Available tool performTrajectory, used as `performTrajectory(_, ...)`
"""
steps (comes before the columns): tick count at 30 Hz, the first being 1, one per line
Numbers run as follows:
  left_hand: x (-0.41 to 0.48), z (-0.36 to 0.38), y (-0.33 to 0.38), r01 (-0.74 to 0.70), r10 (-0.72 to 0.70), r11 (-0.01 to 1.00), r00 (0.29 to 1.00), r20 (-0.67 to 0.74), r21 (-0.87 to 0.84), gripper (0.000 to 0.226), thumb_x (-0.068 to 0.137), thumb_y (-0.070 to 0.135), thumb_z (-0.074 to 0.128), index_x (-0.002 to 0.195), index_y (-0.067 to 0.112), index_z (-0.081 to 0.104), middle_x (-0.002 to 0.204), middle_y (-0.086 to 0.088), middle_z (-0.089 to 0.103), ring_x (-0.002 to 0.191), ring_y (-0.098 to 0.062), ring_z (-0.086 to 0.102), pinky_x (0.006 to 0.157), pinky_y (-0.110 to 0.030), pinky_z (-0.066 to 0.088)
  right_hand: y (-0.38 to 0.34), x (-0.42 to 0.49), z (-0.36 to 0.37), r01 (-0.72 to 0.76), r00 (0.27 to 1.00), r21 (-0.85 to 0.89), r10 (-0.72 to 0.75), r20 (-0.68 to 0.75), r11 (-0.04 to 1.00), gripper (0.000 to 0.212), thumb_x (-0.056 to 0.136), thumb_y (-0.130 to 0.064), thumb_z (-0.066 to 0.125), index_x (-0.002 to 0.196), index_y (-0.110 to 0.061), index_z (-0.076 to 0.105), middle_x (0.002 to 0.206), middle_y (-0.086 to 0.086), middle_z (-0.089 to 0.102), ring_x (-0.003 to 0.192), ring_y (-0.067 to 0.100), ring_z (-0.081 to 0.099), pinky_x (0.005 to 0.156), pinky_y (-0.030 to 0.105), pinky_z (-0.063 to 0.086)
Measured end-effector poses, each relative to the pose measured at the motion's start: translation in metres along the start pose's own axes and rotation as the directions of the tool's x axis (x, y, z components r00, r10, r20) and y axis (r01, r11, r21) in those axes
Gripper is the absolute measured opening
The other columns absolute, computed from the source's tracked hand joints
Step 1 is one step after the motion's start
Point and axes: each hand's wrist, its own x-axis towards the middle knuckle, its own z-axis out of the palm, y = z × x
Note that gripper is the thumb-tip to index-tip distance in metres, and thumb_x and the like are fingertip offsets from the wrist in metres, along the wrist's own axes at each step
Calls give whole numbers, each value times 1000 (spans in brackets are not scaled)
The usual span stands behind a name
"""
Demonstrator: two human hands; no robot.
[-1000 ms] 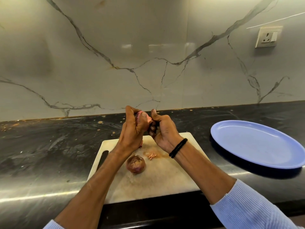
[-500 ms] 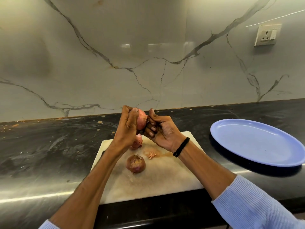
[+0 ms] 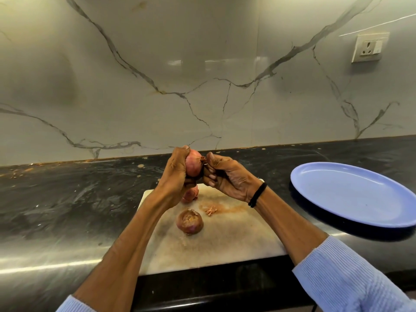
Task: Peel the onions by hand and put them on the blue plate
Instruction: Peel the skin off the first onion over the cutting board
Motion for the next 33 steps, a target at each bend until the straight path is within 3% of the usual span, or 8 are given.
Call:
performTrajectory(2, -4, 6, 4, 27, -27, 999, 1000, 1, -28, 44, 107, 37, 31, 80, 9, 52, 48, -2, 58, 33, -9, 49, 37, -16, 38, -2, 2, 0, 18, 1000, -43, -18, -5, 999, 31, 98, -25, 52, 73, -7, 54, 62, 5, 44, 53, 15, 43, 50, 26, 47)
performTrajectory(5, -5, 5, 8, 78, -78, 995, 997, 6, -60, 50, 106, 42, 32, 77, 7, 54, 48, -5, 56, 33, -11, 43, 40, -19, 30, -3, 2, -2, 13, 1000, -86, -11, 18, 996, 34, 100, -26, 49, 72, -7, 53, 62, 7, 46, 53, 18, 45, 52, 27, 47)
performTrajectory(10, 2, -7, 1, 224, -217, 969, 973, 75, -107, 56, 98, 55, 41, 98, 0, 53, 55, -11, 47, 43, -14, 29, 46, -24, 26, -7, -4, -8, -34, 995, -140, 47, 93, 990, 37, 104, -26, 41, 73, -7, 51, 62, 8, 49, 54, 20, 50, 52, 26, 45)
performTrajectory(16, -1, -8, 4, 375, -337, 911, 918, 211, -175, 63, 96, 59, 41, 98, -3, 54, 52, -11, 47, 38, -12, 29, 41, -21, 27, -10, -8, -10, -68, 988, -89, 79, 134, 994, 38, 98, -28, 45, 67, -12, 60, 62, 6, 49, 53, 18, 51, 55, 28, 43)
performTrajectory(22, -1, -7, 2, 367, -325, 910, 920, 220, -193, 65, 97, 61, 38, 105, -1, 54, 58, -11, 48, 40, -12, 29, 39, -22, 31, -13, -7, -13, -99, 981, -19, 101, 164, 995, 32, 96, -27, 52, 71, -9, 59, 64, 5, 51, 55, 18, 53, 57, 27, 44)
performTrajectory(25, -1, -5, 2, 328, -297, 924, 939, 174, -196, 65, 98, 61, 35, 102, -1, 55, 62, -13, 49, 42, -12, 30, 41, -23, 30, -15, -4, -13, -92, 989, -17, 94, 113, 996, 29, 97, -22, 55, 73, -7, 58, 65, 8, 52, 56, 19, 53, 56, 27, 48)
performTrajectory(30, 0, 0, 1, 164, -169, 977, 985, -31, -139, 55, 103, 53, 33, 98, 3, 55, 56, -12, 54, 43, -16, 35, 45, -25, 30, -12, 2, -10, 15, 999, -145, -22, -48, 989, 12, 90, -19, 64, 87, -7, 60, 77, 6, 61, 68, 18, 60, 62, 25, 55)
performTrajectory(33, 2, 0, 1, 58, -70, 991, 993, -91, -124, 48, 104, 50, 32, 97, 11, 59, 60, -11, 62, 53, -22, 41, 47, -27, 31, -6, 9, -9, 90, 983, -273, -130, -131, 958, 31, 78, -24, 74, 102, -10, 60, 82, 2, 69, 81, 20, 65, 74, 33, 56)
